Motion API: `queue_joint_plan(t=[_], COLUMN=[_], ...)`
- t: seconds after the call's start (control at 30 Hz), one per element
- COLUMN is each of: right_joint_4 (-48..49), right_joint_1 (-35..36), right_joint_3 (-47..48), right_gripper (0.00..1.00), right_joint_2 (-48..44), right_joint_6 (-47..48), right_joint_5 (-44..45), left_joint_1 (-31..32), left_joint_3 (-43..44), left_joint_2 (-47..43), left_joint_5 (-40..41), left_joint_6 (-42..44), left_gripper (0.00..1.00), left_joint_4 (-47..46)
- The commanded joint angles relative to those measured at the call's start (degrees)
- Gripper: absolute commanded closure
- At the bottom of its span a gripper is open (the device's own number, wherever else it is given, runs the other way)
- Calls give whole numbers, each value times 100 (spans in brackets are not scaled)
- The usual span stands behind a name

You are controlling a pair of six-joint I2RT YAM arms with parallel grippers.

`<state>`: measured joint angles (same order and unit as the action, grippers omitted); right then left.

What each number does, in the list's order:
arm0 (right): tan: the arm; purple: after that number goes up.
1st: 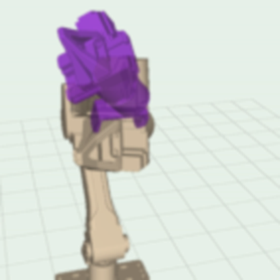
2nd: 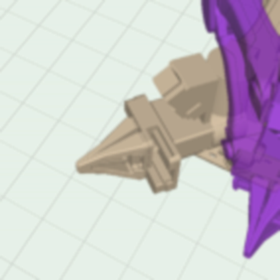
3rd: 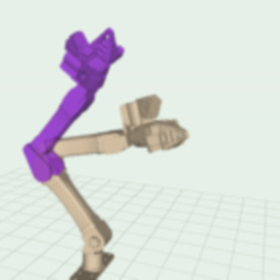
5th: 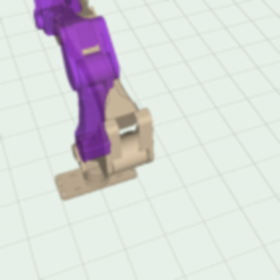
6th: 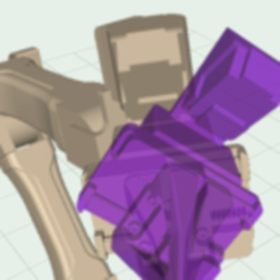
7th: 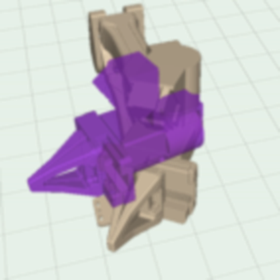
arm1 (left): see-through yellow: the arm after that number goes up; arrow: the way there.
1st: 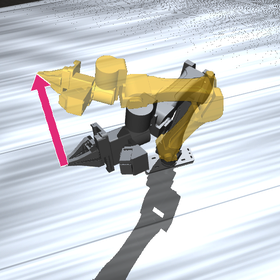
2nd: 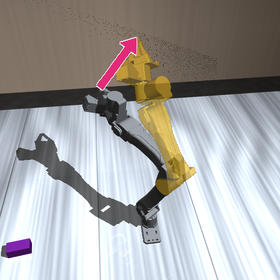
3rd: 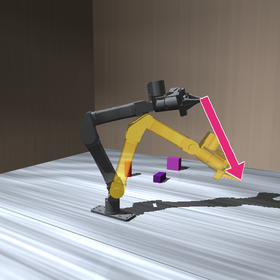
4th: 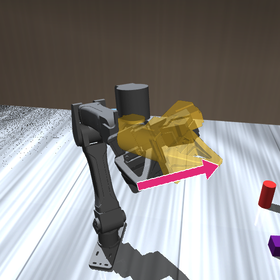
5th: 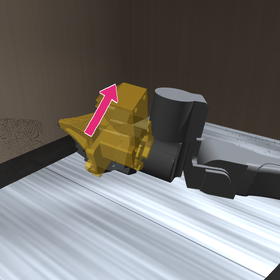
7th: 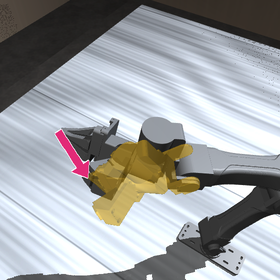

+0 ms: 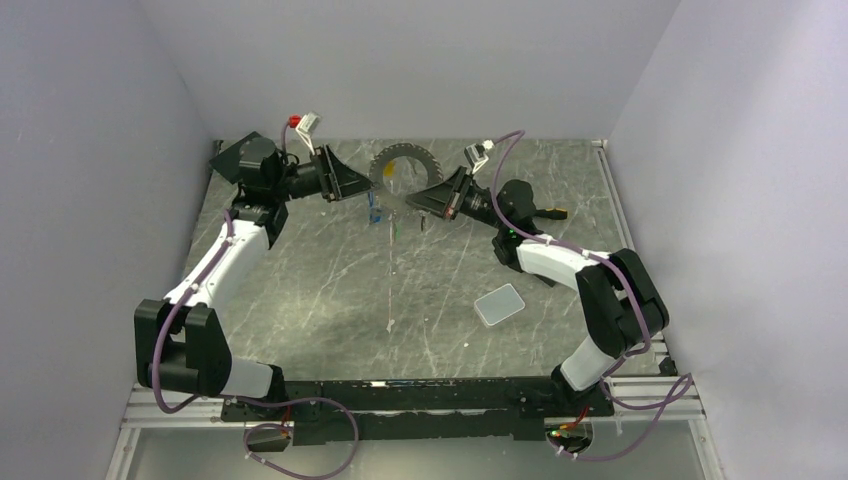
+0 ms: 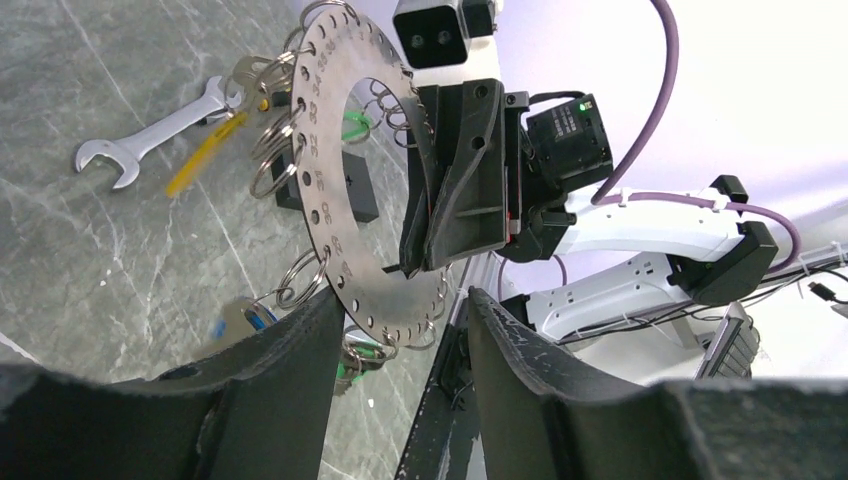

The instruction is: Remove the keys from the keyring

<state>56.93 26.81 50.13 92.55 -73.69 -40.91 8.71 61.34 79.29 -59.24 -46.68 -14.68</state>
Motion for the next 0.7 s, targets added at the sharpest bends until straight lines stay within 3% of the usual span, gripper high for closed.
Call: queue_joint_plan(t=[0.0,0.2,0.33,0.5,0.67], right_joint_4=[598,565,597,626,646], right_joint_1=[106,145,164,183,184], right_joint_3=[67,61,25,14,-24], right_gripper=[100,100,100,100,100], right_joint_2=[-322,-317,-282,-218,-176], right_joint_6=[122,190,198,197,210], right_joint_5=[-157,-248,-320,-432,-511], left_joint_1=[-18,-19,-18,-5,-1], left_joint_3=[1,25,-52,-140,-89], left_joint_2=[-194,-236,-263,-273,-265], left_joint_5=[-136,-155,-134,-195,-244], left_joint_6=[-238,-329,-391,-448,-421], left_gripper=[49,75,79,77,100], left_joint_4=[-466,-511,-474,-507,-385])
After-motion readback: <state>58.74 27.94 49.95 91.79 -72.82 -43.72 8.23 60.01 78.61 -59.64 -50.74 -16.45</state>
